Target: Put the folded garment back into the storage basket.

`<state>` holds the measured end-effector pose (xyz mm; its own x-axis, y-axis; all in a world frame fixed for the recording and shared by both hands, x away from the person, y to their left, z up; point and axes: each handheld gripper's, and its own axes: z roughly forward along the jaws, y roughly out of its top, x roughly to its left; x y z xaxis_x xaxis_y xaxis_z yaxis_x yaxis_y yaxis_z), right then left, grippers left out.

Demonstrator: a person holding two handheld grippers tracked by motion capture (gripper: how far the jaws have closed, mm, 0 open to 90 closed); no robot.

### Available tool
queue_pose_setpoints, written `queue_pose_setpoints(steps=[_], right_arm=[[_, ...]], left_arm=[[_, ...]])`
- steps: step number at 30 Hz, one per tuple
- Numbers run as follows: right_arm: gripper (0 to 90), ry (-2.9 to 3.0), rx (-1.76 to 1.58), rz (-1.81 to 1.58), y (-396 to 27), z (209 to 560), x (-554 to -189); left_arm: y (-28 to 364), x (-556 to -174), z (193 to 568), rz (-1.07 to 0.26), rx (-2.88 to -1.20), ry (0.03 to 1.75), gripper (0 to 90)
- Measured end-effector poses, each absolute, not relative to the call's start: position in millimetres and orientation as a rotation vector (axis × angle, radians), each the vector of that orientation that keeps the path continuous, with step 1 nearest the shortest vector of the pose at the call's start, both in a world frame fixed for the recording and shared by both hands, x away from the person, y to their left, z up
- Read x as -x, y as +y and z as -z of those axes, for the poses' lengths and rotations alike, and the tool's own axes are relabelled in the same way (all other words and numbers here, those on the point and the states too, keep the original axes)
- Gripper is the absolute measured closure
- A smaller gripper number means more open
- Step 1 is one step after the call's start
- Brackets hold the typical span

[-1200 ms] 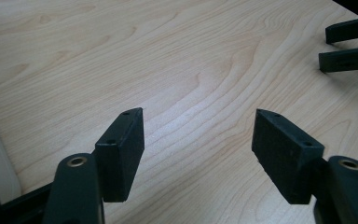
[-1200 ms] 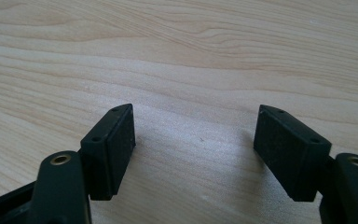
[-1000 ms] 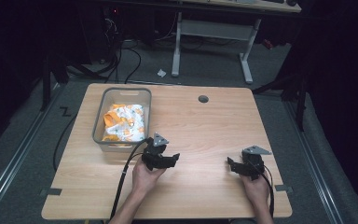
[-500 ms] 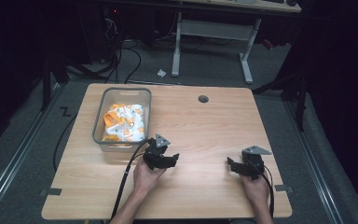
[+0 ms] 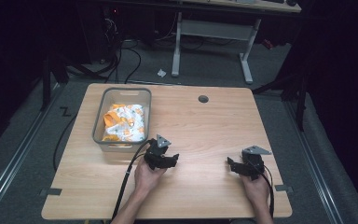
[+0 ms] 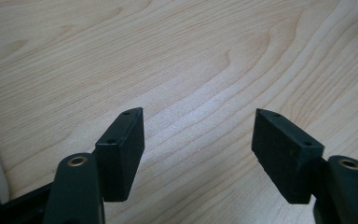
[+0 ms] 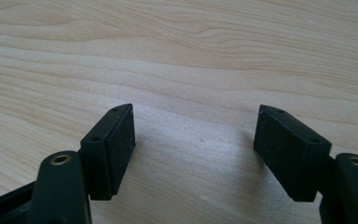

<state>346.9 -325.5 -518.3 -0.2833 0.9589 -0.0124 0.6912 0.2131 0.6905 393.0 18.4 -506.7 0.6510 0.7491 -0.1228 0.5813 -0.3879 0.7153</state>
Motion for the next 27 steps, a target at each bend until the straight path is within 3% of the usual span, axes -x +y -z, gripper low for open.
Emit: queue_pose_setpoints(steps=[27], right_arm=[[29.5,2.052,-1.527,-0.812,-325,518,-347]], left_arm=[[15,-399,523,-0.342,-2.127,1.051,34.7]])
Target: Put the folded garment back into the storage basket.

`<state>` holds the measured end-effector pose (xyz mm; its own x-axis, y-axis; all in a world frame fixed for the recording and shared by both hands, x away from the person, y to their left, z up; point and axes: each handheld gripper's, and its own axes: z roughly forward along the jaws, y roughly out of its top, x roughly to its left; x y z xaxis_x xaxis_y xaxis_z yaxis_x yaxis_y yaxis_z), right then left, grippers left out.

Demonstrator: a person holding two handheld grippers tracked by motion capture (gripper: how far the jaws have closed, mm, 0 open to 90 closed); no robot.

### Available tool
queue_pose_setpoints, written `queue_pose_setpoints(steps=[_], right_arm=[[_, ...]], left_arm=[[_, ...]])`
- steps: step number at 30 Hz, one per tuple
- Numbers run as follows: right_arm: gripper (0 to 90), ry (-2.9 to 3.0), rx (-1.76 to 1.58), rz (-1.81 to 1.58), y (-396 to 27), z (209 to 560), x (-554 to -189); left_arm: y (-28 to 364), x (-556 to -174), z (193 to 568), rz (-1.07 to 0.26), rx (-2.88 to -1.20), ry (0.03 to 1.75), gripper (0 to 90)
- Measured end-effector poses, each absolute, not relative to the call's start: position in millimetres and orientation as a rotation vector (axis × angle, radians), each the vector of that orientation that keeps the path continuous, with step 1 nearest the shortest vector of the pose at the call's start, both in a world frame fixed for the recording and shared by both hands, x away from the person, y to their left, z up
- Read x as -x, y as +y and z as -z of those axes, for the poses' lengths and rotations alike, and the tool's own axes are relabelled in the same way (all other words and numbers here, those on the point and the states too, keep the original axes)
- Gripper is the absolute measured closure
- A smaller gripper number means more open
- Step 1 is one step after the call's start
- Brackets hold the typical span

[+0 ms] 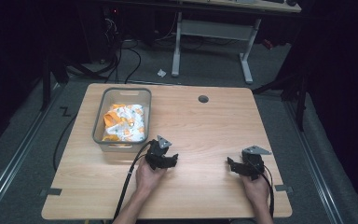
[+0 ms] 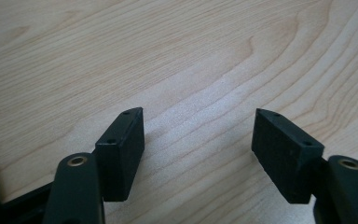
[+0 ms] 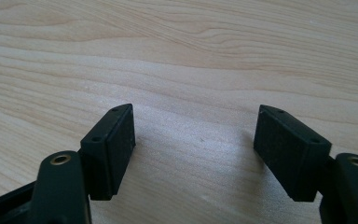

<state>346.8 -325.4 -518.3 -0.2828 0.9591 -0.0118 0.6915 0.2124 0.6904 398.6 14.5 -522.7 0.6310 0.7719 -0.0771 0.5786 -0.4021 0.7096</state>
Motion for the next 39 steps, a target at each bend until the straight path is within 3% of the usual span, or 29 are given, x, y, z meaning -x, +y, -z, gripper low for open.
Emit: queue_pose_setpoints(steps=[20,39], right_arm=[[29.5,2.052,-1.526,-0.812,-325.5,518.4,-346.8],[29.5,2.053,-1.527,-0.813,-325.4,518.4,-346.8]], left_arm=[[12.4,-397.6,526.0,-0.386,-2.127,1.041,28.5],[12.8,-396.2,525.9,-0.390,-2.123,1.050,28.2]])
